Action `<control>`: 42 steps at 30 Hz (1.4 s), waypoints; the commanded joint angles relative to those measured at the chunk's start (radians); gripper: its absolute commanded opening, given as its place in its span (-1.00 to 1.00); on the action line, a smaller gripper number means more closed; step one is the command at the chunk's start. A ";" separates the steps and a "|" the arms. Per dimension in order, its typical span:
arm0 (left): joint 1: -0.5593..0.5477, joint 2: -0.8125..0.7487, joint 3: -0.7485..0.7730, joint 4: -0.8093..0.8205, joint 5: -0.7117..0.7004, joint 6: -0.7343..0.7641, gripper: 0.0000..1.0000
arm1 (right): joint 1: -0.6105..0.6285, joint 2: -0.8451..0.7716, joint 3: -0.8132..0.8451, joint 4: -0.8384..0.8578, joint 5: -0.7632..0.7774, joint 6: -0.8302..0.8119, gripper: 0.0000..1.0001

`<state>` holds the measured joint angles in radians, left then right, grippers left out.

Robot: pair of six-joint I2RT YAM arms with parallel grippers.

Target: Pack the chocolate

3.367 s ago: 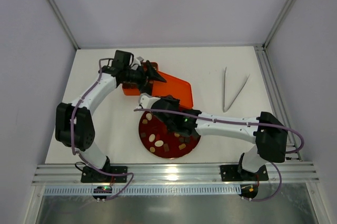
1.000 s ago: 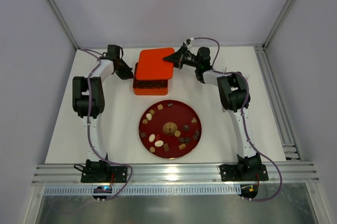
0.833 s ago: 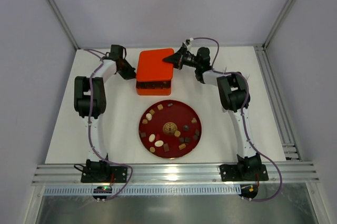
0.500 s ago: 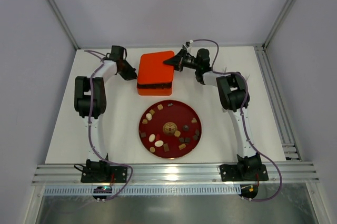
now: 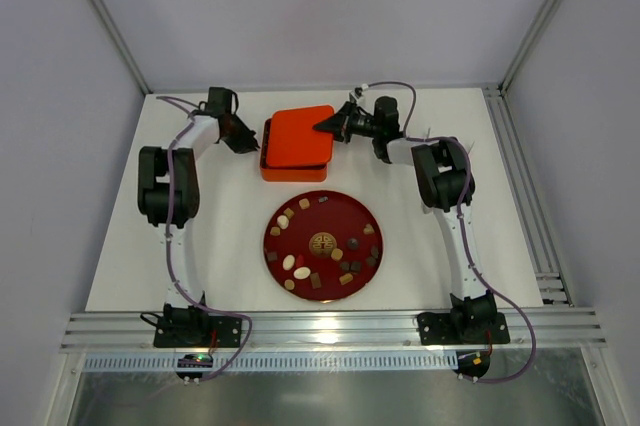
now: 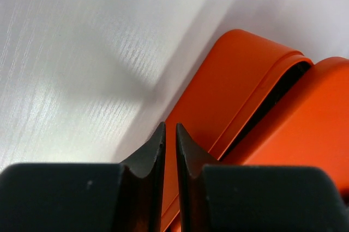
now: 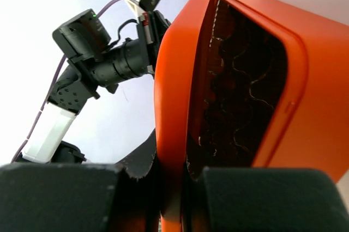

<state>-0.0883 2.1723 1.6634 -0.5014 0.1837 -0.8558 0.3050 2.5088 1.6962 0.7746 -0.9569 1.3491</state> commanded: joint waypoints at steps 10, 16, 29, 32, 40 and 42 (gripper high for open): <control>0.005 -0.065 -0.008 0.027 0.010 0.018 -0.77 | -0.021 -0.087 -0.053 -0.086 -0.009 -0.106 -0.41; 0.005 -0.063 -0.010 0.029 0.014 0.018 -0.77 | -0.029 -0.113 -0.058 -0.165 -0.005 -0.157 -0.25; 0.005 -0.060 -0.016 0.031 0.026 0.018 -0.77 | -0.029 -0.156 -0.007 -0.494 0.040 -0.378 -0.11; 0.005 -0.060 -0.016 0.031 0.026 0.018 -0.77 | -0.029 -0.166 -0.003 -0.544 0.055 -0.415 -0.10; 0.005 -0.060 -0.016 0.031 0.030 0.018 -0.77 | -0.032 -0.185 0.003 -0.610 0.066 -0.461 -0.07; 0.005 -0.060 -0.016 0.031 0.028 0.018 -0.77 | -0.033 -0.188 0.005 -0.623 0.067 -0.467 -0.05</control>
<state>-0.0883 2.1551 1.6520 -0.4976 0.2028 -0.8528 0.2775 2.3741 1.6802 0.2279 -0.9188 0.9340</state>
